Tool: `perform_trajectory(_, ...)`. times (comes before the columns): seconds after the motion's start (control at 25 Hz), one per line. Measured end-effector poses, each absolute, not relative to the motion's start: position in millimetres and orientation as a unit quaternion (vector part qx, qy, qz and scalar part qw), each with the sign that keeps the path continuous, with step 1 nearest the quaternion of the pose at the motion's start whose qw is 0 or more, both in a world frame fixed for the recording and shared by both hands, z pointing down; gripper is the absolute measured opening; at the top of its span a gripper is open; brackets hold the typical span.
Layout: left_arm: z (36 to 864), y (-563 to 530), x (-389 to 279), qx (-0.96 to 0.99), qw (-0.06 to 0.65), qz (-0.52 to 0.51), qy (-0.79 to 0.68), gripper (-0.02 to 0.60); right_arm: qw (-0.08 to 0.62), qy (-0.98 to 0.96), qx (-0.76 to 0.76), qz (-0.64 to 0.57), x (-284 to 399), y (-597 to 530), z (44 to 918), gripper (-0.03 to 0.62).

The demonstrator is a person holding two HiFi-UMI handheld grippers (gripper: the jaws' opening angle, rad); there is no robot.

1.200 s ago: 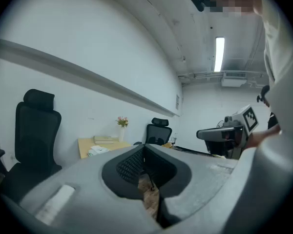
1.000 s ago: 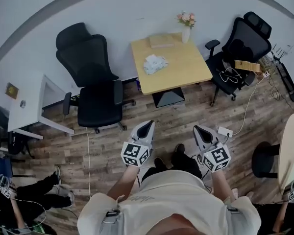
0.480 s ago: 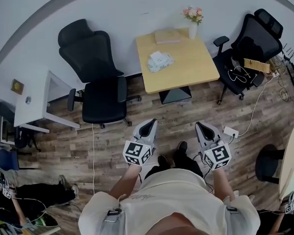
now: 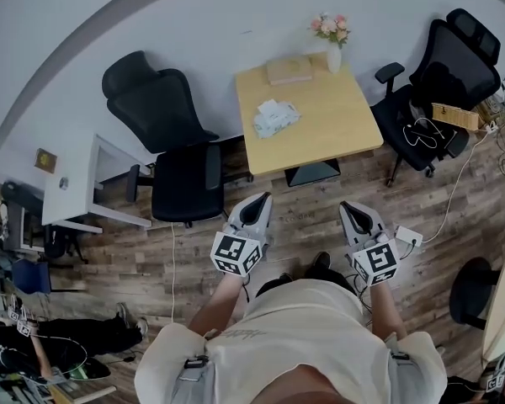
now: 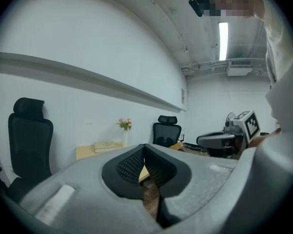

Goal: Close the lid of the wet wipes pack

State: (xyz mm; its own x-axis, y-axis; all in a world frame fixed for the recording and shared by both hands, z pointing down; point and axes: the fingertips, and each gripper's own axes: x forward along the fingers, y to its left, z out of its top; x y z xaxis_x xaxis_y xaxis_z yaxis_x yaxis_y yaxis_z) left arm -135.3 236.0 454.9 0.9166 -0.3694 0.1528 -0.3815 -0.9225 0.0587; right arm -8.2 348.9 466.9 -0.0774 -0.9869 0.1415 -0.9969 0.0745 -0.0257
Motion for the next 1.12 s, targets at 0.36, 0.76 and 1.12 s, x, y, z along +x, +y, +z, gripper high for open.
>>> perform_trajectory(0.36, 462, 222, -86, 0.972, 0.066, 0.075, -0.214, 0.017, 0.043, -0.754, 0.652, 0.071, 42, 320, 481, 0.002)
perform_trajectory(0.76, 486, 178, -70, 0.965, 0.076, 0.098, -0.230, 0.017, 0.049, -0.769, 0.629, 0.102, 56, 272, 506, 0.002)
perform_trajectory(1.12, 470, 86, -30, 0.974, 0.072, 0.059, -0.207, 0.017, 0.060, -0.759, 0.644, 0.082, 89, 192, 471, 0.002)
